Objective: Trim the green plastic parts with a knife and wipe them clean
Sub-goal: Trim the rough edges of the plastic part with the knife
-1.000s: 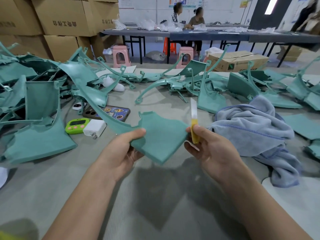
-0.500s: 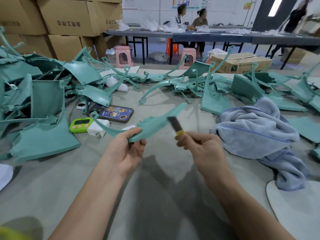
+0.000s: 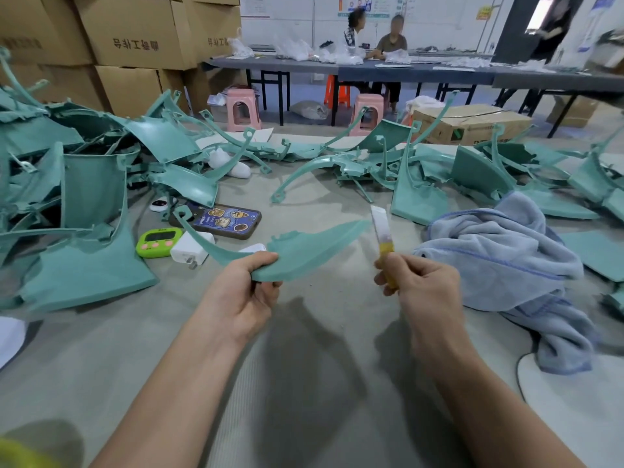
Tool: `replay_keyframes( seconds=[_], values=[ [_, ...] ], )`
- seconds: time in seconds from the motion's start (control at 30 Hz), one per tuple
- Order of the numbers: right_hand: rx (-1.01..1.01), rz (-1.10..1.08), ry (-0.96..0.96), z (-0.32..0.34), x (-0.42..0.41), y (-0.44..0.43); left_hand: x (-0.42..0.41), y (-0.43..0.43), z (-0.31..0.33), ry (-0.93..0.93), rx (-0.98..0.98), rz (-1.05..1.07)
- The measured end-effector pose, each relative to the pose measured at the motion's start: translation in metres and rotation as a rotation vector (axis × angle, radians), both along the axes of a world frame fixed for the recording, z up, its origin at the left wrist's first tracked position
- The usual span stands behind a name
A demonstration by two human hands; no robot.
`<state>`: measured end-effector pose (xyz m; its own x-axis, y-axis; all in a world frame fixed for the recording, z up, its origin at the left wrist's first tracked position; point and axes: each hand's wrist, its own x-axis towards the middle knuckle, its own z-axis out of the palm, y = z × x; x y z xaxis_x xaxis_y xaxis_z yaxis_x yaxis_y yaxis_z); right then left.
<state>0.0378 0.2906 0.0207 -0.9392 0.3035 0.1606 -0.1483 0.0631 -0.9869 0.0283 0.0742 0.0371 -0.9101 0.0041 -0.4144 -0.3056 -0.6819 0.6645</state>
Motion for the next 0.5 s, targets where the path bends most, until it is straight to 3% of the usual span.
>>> replay_keyframes(
  seconds=[0.1,0.2,0.27,0.33,0.4,0.43,0.5],
  values=[
    [-0.019,0.235,0.122,0.007,0.004,0.0,-0.001,0.003,0.0,0.001,-0.015,0.024],
    [0.201,0.569,0.132,0.006,0.014,-0.015,0.0,0.005,0.0,-0.016,-0.017,0.033],
    [0.252,0.5,0.08,0.002,0.011,-0.018,0.0,0.006,-0.001,-0.04,-0.015,0.025],
    [0.172,0.236,0.006,-0.001,0.003,-0.008,0.0,0.005,-0.001,-0.063,-0.041,0.024],
    [0.27,-0.031,-0.046,0.001,-0.004,0.009,0.0,0.005,-0.001,-0.063,-0.037,0.04],
    [0.291,-0.06,-0.028,0.002,-0.006,0.016,0.0,0.004,-0.001,-0.061,-0.032,0.05],
    [0.199,0.154,0.087,0.008,-0.002,0.016,-0.002,0.005,0.0,-0.062,-0.043,0.066]
  ],
)
